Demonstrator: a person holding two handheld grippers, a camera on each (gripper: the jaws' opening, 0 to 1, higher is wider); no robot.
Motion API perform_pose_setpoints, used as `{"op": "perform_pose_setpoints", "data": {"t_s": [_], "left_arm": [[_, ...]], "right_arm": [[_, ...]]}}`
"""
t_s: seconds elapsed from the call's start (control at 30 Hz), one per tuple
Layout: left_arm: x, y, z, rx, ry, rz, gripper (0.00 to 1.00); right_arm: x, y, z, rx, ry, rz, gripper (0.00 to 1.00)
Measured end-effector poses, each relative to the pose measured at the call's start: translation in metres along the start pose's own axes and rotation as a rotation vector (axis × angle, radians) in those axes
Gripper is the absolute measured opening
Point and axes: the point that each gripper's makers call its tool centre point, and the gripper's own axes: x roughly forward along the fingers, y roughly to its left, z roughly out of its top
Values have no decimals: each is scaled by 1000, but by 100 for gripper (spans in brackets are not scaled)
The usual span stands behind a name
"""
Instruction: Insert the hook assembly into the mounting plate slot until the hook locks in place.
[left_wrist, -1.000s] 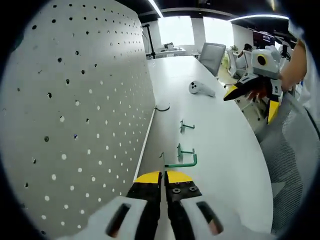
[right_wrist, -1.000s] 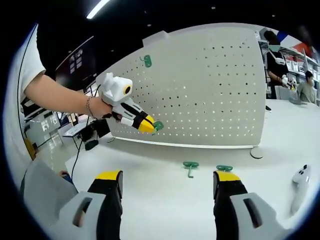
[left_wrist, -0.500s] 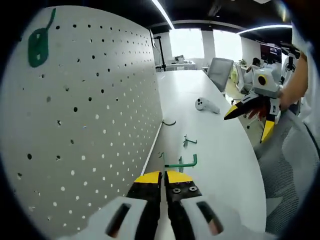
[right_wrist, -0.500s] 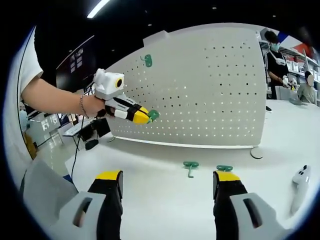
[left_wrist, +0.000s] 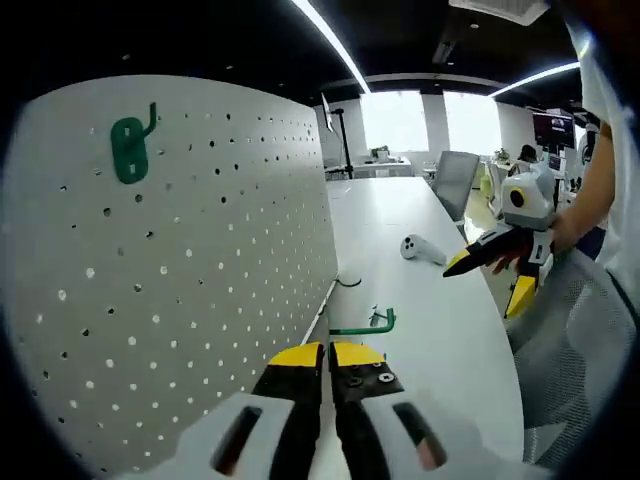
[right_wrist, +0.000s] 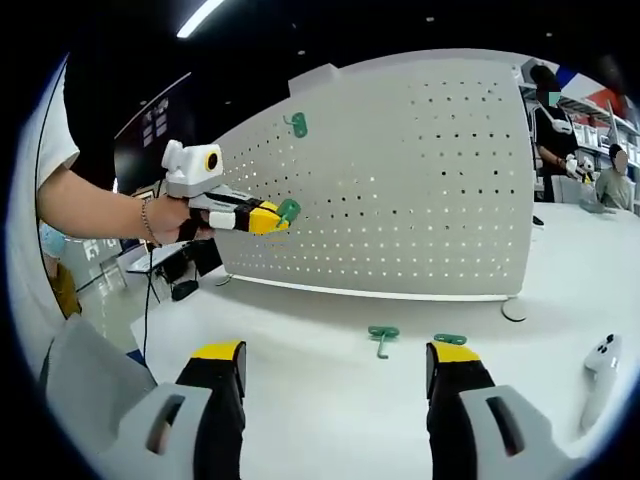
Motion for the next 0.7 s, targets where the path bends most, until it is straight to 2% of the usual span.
{"op": "perform_pose_setpoints", "data": {"t_s": [0.03, 0.27, 0.47, 0.6, 0.7], "left_arm": [[-3, -1, 4, -2, -25, 9, 2], [-16, -6, 7, -22, -56, 46, 2], [-30, -10, 18, -30, -109, 68, 2], [-34, -6, 17, -59, -117, 96, 2], [-37, -10, 19, -56, -126, 100, 2]], "right_arm": [[0, 0, 0, -2, 1, 1, 72], [0, 0, -1, 1, 1, 2, 72], [0, 1, 0, 1, 0, 4, 71], [0, 1, -1, 3, 3, 6, 71], [0, 2, -1, 2, 1, 7, 71]]}}
